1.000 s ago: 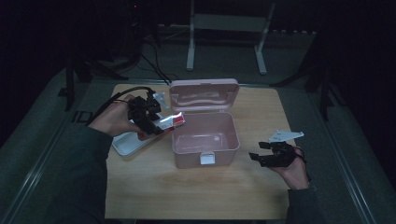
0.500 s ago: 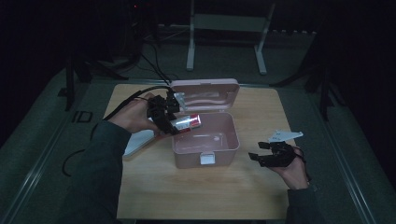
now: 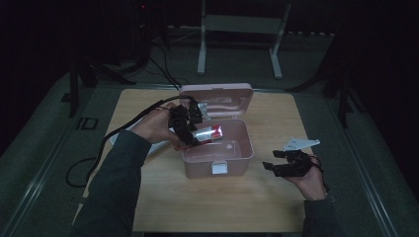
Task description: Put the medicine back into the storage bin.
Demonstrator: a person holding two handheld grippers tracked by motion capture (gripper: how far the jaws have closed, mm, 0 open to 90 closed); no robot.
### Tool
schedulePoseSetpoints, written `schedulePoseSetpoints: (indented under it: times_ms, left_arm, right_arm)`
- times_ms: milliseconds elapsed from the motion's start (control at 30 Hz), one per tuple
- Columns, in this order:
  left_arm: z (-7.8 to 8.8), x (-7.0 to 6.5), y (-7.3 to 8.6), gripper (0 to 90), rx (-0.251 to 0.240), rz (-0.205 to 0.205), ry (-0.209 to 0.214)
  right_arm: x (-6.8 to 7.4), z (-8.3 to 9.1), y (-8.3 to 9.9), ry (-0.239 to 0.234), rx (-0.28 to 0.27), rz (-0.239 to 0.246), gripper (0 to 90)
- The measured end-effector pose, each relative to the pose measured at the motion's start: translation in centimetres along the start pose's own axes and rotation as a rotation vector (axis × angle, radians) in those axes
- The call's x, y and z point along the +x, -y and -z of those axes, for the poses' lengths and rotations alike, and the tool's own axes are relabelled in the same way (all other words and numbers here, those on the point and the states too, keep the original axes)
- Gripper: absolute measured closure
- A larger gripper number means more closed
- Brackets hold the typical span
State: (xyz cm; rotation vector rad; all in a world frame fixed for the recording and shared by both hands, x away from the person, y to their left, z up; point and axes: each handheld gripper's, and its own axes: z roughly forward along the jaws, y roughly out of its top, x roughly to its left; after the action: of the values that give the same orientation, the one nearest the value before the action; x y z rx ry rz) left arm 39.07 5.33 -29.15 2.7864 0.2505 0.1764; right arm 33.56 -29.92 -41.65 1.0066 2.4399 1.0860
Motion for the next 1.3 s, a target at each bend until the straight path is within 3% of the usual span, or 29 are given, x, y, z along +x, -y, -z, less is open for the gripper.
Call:
schedulePoseSetpoints:
  times_ms: [400,733,1300]
  left_arm:
    - [-1.5,-0.2,-1.2,51.1,0.008,-0.003,0.002]
    - [-2.8,-0.8,-1.8,51.1,0.017,-0.035,0.058]
    - [-4.0,-1.2,-2.2,51.0,0.035,-0.068,0.093]
  right_arm:
    - [0.2,-0.2,0.0,0.019,0.021,0.017,34.7]
    - [0.1,-0.1,0.0,0.02,0.021,0.015,34.6]
    - [0.2,-0.2,0.0,0.019,0.027,0.018,34.6]
